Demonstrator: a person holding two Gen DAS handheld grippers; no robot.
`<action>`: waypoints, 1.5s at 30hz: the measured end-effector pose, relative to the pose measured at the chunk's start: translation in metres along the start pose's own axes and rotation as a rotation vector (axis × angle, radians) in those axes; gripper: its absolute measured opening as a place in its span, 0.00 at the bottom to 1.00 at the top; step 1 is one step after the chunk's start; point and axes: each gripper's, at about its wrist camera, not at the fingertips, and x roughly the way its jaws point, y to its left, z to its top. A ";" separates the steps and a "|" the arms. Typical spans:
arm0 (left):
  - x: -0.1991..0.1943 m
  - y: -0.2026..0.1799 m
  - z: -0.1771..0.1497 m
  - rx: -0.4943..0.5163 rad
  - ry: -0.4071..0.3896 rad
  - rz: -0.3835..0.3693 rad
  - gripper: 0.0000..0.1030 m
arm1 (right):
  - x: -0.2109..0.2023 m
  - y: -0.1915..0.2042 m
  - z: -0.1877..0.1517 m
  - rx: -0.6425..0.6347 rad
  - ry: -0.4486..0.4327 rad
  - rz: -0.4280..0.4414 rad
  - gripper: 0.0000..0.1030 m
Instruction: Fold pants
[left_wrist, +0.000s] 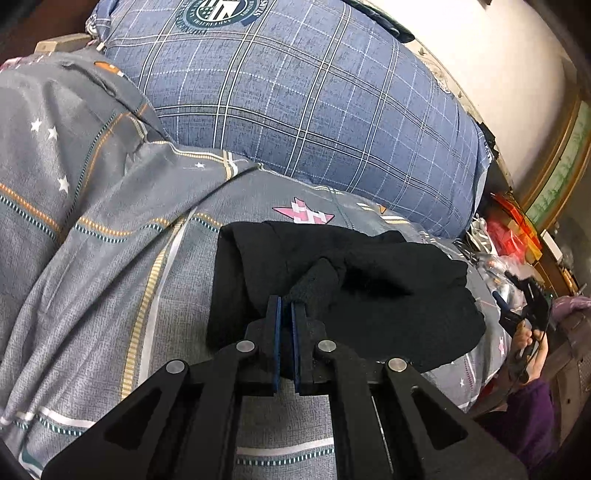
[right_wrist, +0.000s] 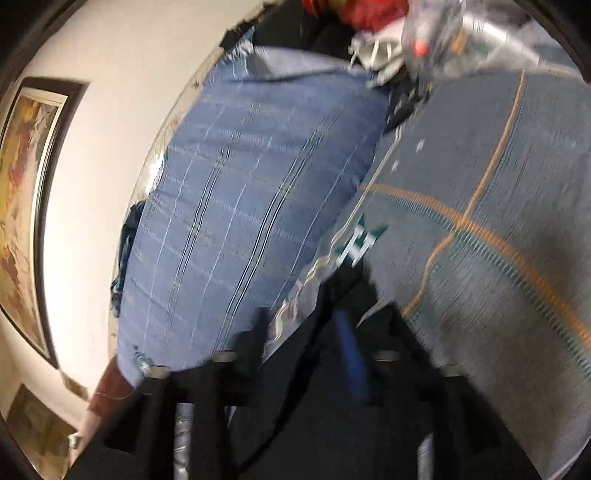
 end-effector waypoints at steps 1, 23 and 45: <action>0.000 0.001 -0.001 -0.002 0.001 -0.001 0.03 | 0.005 0.000 -0.001 0.008 0.009 0.008 0.58; 0.006 0.018 0.008 -0.070 -0.003 -0.003 0.03 | 0.137 0.003 0.004 -0.063 0.059 -0.335 0.17; -0.052 0.058 0.006 -0.149 -0.186 -0.087 0.03 | 0.000 -0.021 -0.010 0.039 -0.034 -0.050 0.12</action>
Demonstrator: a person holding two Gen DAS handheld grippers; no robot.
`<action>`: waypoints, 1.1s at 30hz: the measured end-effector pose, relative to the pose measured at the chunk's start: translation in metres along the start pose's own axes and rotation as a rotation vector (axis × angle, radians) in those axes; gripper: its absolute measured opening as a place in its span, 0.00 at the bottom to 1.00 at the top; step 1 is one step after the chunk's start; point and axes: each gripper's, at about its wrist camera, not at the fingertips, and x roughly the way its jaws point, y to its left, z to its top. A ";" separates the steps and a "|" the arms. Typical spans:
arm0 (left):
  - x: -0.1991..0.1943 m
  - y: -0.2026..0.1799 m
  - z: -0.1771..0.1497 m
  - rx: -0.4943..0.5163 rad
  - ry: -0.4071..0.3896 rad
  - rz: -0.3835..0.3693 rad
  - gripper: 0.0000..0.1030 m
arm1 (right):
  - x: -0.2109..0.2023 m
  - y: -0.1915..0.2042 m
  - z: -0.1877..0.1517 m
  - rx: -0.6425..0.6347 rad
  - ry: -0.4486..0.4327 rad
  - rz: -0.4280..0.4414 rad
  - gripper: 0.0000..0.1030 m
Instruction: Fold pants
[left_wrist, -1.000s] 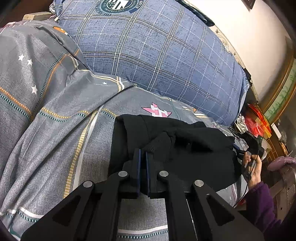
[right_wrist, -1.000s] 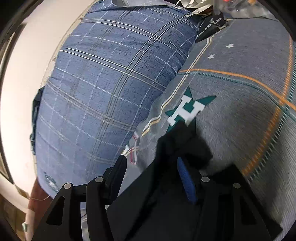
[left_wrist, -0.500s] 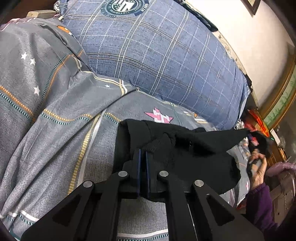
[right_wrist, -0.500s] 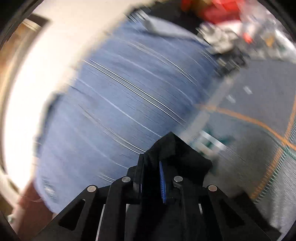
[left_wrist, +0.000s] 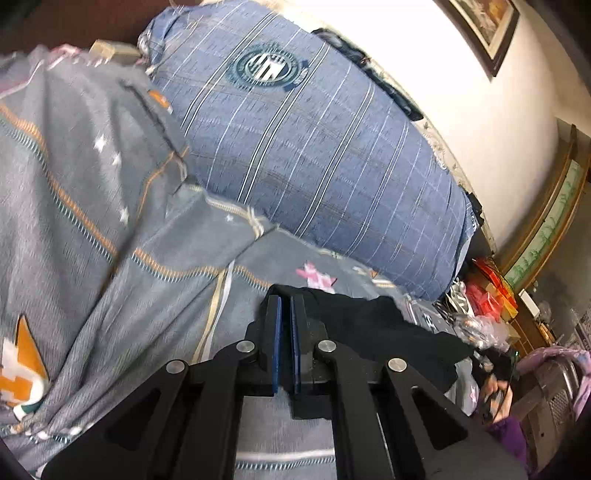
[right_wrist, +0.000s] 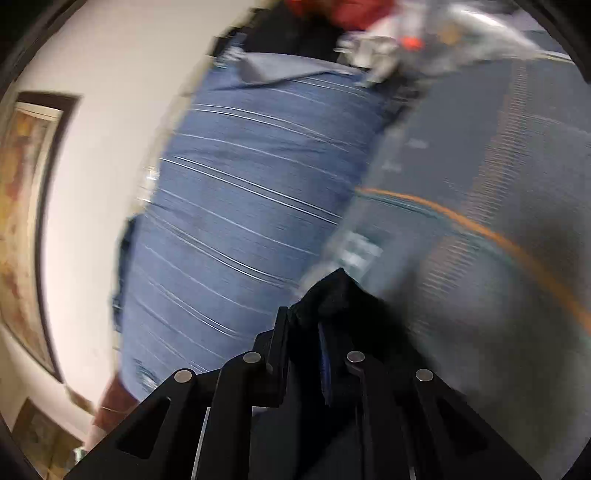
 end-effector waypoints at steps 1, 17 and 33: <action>0.003 0.004 -0.001 -0.019 0.024 -0.010 0.03 | -0.013 -0.011 -0.004 0.013 0.009 -0.044 0.12; 0.071 -0.060 -0.046 0.095 0.273 -0.014 0.58 | -0.036 -0.025 -0.023 0.054 0.038 -0.223 0.50; 0.097 -0.063 -0.048 0.151 0.312 0.062 0.36 | -0.030 -0.020 -0.027 0.063 0.066 -0.214 0.50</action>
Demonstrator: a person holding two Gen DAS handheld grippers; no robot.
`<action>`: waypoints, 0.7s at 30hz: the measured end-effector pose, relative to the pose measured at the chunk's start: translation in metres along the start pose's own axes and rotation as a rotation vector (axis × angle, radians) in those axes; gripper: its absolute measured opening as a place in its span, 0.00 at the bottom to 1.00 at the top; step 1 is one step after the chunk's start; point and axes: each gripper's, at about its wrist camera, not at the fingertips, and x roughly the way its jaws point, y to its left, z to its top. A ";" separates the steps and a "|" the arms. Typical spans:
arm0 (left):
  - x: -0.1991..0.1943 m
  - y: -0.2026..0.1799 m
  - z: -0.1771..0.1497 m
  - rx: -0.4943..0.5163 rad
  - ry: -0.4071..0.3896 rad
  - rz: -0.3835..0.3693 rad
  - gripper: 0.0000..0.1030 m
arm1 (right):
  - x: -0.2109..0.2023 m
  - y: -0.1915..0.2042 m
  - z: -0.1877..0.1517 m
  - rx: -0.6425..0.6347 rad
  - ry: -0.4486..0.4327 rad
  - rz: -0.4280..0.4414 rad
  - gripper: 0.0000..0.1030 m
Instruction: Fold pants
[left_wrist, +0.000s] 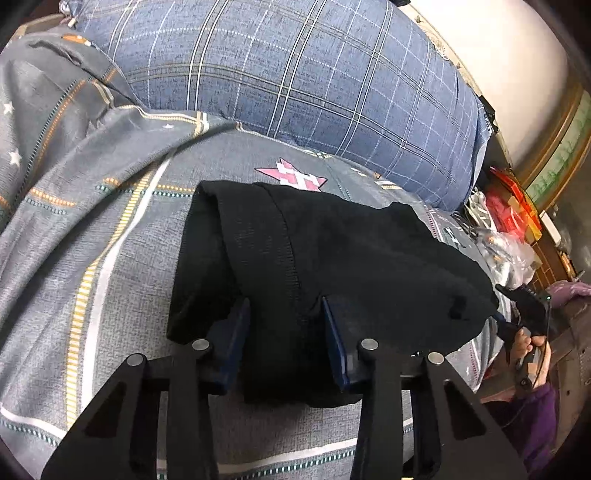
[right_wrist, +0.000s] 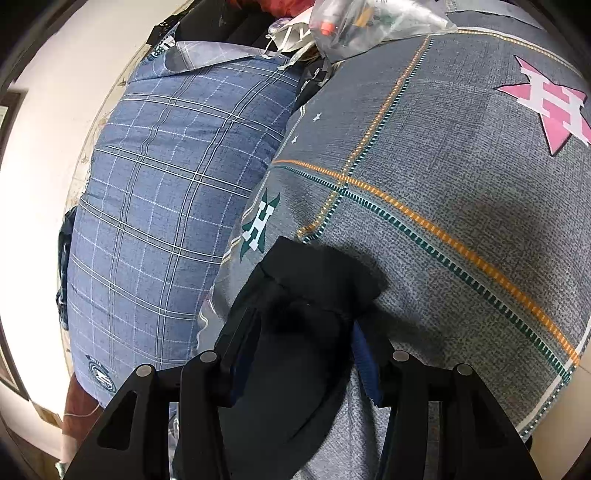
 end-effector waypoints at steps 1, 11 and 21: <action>0.001 0.000 0.001 -0.004 0.003 -0.006 0.35 | 0.001 -0.001 0.000 0.012 0.004 -0.001 0.50; -0.026 -0.004 0.012 -0.033 -0.136 -0.171 0.27 | 0.000 -0.004 0.002 0.061 -0.014 0.025 0.50; -0.040 0.010 0.028 -0.074 -0.215 -0.224 0.24 | -0.005 0.033 -0.011 -0.155 -0.079 -0.022 0.10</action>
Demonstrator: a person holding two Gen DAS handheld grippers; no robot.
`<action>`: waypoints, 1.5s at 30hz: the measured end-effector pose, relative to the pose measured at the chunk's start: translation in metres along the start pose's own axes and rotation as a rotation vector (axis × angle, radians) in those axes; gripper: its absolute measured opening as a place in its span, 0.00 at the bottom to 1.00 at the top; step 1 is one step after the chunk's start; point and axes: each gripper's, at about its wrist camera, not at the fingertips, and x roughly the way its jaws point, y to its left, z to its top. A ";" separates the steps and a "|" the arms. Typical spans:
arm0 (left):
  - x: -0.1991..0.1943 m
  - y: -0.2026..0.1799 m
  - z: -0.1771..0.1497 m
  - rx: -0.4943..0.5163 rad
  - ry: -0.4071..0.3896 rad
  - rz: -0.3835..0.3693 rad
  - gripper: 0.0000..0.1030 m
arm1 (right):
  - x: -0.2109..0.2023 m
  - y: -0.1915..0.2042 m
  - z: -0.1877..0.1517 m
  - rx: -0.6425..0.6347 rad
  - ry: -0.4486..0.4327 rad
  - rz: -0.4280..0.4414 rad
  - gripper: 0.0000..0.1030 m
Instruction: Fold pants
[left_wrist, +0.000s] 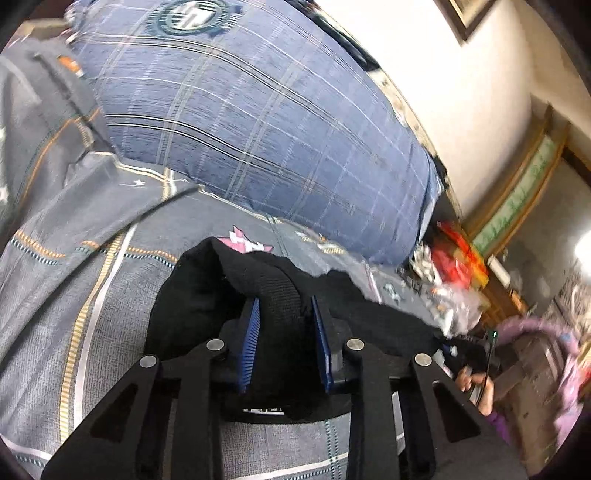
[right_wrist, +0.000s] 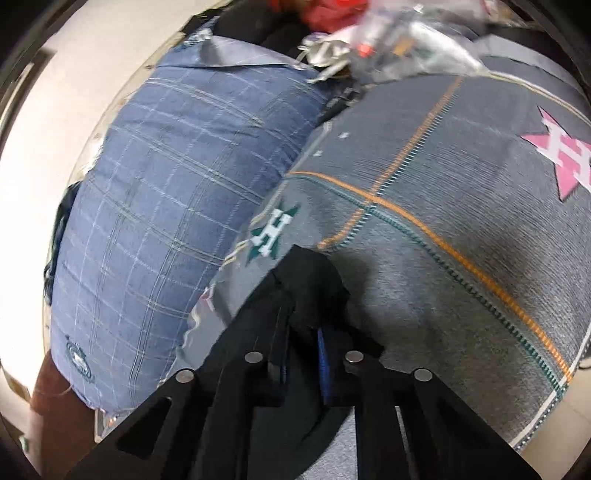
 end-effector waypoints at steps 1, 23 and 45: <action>-0.004 0.003 0.003 -0.010 -0.021 0.002 0.24 | -0.003 0.003 -0.001 -0.006 -0.004 0.034 0.10; 0.022 0.012 -0.013 0.155 0.126 0.509 0.41 | -0.012 -0.004 0.006 -0.039 0.022 -0.132 0.33; 0.058 -0.024 -0.049 0.407 0.226 0.534 0.76 | 0.089 0.111 -0.063 -0.506 0.139 -0.291 0.38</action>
